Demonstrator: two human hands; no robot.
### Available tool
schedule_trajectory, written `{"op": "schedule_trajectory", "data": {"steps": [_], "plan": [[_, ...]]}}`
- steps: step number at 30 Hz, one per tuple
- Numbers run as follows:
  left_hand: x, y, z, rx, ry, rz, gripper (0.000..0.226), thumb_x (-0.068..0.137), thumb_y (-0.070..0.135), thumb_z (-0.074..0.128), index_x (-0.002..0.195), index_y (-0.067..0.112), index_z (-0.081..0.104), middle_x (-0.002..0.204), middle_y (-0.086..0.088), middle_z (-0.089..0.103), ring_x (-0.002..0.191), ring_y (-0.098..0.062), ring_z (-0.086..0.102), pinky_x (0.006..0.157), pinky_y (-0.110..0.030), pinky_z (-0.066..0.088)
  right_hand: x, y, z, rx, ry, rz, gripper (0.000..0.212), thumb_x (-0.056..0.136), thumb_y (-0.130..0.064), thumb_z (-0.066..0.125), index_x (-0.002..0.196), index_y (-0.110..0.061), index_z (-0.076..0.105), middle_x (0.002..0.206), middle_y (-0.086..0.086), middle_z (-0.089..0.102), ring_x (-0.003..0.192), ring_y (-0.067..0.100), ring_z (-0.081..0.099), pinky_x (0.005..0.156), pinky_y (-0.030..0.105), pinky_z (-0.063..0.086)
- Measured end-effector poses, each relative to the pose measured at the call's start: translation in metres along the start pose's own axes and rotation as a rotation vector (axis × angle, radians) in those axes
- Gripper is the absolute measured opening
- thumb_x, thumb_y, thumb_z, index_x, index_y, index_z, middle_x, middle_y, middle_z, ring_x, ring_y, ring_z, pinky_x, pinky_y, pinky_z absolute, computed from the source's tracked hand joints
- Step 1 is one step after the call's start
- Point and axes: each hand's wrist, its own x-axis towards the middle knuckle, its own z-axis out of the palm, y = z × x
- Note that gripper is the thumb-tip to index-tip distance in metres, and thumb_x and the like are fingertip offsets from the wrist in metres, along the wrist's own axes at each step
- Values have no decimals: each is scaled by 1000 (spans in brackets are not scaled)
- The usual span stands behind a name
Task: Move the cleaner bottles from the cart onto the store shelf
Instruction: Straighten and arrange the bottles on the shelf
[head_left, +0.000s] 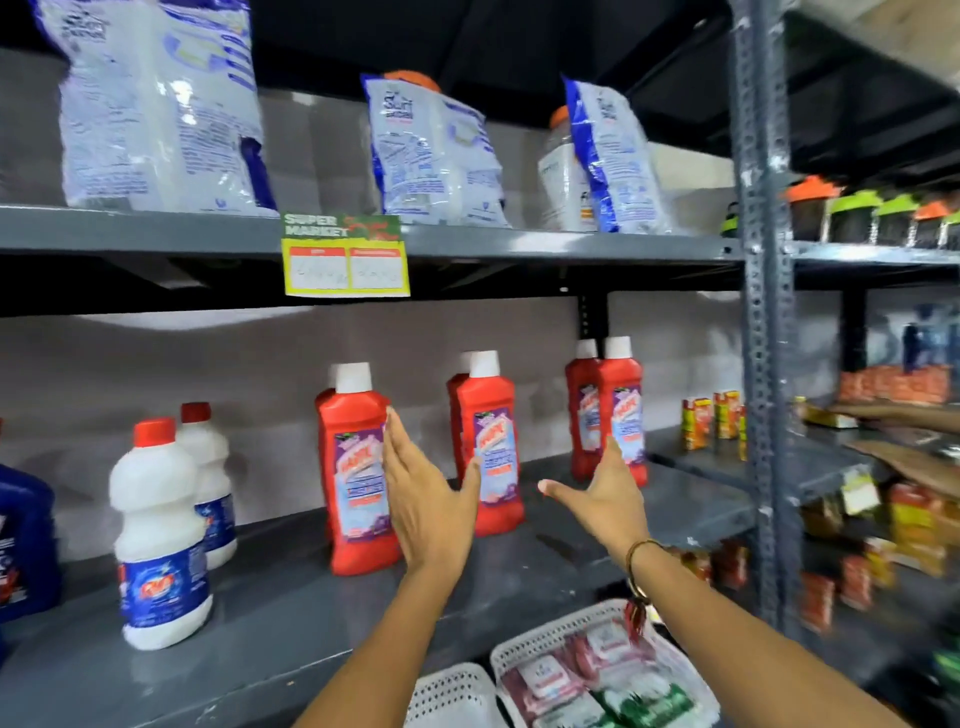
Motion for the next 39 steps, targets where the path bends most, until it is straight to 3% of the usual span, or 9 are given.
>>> {"op": "schedule_trajectory", "data": {"steps": [5, 7, 10, 15, 19, 23, 25, 30, 39], "plan": [[-38, 47, 52, -146, -201, 101, 86, 83, 32, 65, 150, 19, 13, 154, -8, 31, 139, -26, 34, 112, -38, 33, 14, 31, -60, -46, 59, 48, 76, 60, -56, 73, 122, -23, 44, 115, 0, 65, 105, 22, 63, 82, 33, 49], [-50, 54, 78, -173, -304, 103, 82, 84, 32, 63, 150, 21, 15, 148, -3, 42, 134, -22, 42, 108, -32, 34, 26, 47, -75, -52, 67, 62, 78, 66, -54, 71, 129, -19, 41, 126, 4, 61, 115, 25, 59, 91, 39, 49], [-56, 59, 123, -178, -438, 33, 81, 84, 30, 62, 149, 23, 16, 138, -1, 55, 123, -22, 53, 102, -35, 43, 49, 76, -87, -18, 30, 92, 81, 76, -44, 69, 143, -17, 32, 142, 10, 49, 128, 29, 48, 103, 45, 43], [-51, 60, 200, -87, -646, -121, 68, 86, 29, 60, 145, 21, 27, 134, -3, 59, 124, -26, 54, 100, -36, 43, 91, 130, -90, 26, -155, 165, 60, 84, -33, 65, 138, -16, 43, 138, 10, 53, 126, 25, 51, 104, 38, 42], [-48, 53, 255, 16, -788, -174, 75, 84, 43, 57, 146, 23, 20, 144, -5, 49, 129, -29, 49, 105, -41, 42, 125, 161, -90, -38, -396, 162, 57, 88, -29, 60, 140, -14, 41, 137, 7, 54, 125, 17, 51, 105, 29, 40], [-42, 47, 287, 66, -804, -198, 82, 80, 51, 55, 147, 23, 17, 145, -5, 47, 130, -29, 48, 107, -45, 40, 155, 171, -84, 13, -500, 144, 59, 91, -27, 55, 144, -17, 32, 145, 0, 45, 132, 14, 43, 109, 29, 34], [-39, 48, 293, 90, -814, -198, 76, 81, 51, 53, 144, 24, 21, 144, -5, 48, 129, -30, 48, 108, -45, 39, 163, 171, -79, 59, -552, 134, 54, 93, -26, 52, 143, -19, 34, 138, -7, 46, 128, 10, 43, 103, 25, 35], [-38, 46, 297, 135, -834, -146, 65, 86, 49, 49, 141, 22, 28, 142, -5, 50, 127, -29, 49, 107, -42, 40, 170, 174, -70, 116, -603, 84, 41, 94, -28, 51, 134, -22, 46, 127, -7, 57, 108, 4, 51, 85, 16, 41], [-40, 48, 297, 121, -841, -171, 65, 86, 50, 51, 141, 21, 30, 144, -2, 49, 129, -26, 48, 113, -44, 35, 168, 179, -70, 66, -594, 45, 49, 93, -36, 50, 139, -21, 40, 137, -2, 52, 111, 5, 45, 98, 26, 39]]}}
